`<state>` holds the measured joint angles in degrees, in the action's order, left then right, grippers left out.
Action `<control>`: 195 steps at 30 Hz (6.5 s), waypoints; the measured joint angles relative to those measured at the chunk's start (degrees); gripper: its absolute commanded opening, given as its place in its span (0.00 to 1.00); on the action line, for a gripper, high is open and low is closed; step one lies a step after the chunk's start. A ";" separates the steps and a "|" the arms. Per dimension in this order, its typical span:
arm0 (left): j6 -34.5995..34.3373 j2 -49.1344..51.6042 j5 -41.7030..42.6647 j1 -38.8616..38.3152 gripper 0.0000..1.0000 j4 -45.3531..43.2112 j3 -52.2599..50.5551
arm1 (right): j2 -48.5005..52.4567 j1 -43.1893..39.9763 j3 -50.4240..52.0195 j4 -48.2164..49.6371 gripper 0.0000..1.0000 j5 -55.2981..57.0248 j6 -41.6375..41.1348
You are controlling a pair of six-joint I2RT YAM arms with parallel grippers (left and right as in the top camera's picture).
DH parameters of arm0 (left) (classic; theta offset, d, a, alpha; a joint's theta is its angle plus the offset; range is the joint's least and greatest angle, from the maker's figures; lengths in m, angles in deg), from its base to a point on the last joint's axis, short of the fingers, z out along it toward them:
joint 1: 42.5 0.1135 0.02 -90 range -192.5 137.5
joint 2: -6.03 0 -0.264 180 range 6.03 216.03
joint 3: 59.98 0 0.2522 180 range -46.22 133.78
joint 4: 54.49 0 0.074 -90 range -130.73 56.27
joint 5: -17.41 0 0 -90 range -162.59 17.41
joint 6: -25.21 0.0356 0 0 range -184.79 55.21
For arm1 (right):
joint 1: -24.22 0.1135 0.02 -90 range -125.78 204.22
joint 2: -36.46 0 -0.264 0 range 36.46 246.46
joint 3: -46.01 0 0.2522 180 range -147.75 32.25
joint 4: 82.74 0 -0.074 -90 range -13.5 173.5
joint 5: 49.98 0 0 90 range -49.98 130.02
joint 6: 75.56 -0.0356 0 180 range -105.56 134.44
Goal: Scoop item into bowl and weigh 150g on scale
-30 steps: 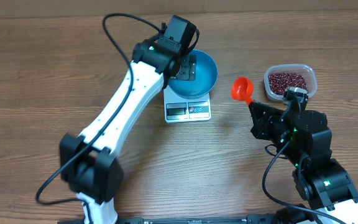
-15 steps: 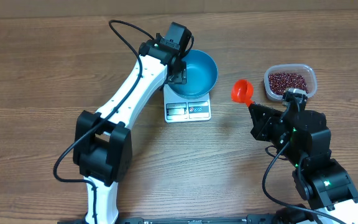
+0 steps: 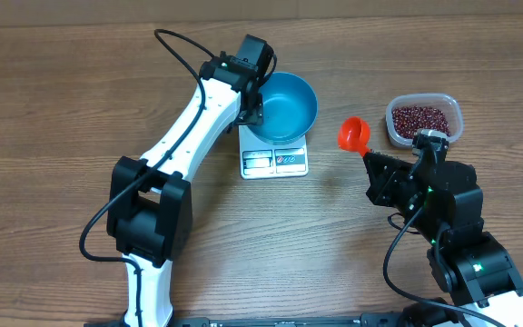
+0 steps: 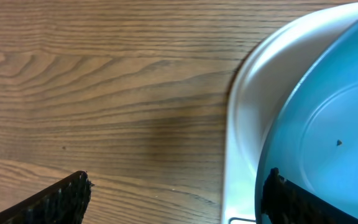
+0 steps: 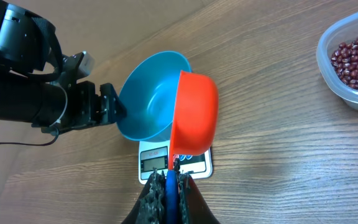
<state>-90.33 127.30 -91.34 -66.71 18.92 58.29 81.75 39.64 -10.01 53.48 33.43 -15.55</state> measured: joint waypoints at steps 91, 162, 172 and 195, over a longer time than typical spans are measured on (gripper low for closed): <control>-2.08 -24.20 15.50 -11.47 0.53 -5.07 -18.45 | 0.02 -9.44 0.00 -10.54 0.03 0.00 0.07; 27.50 -10.47 9.99 -14.01 0.04 -33.57 -33.35 | 0.02 -9.44 0.00 -10.58 0.04 0.00 1.31; 27.50 -9.99 9.94 -14.01 0.04 -34.47 -33.35 | 0.02 -9.44 0.00 -10.56 0.04 0.00 1.38; 27.50 -9.97 9.92 -14.01 0.04 -36.37 -33.35 | 0.02 -9.44 0.00 -11.56 0.04 0.00 1.33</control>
<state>-62.83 117.34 -81.41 -80.72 -17.45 24.94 81.78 30.20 -10.01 41.92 33.43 -14.22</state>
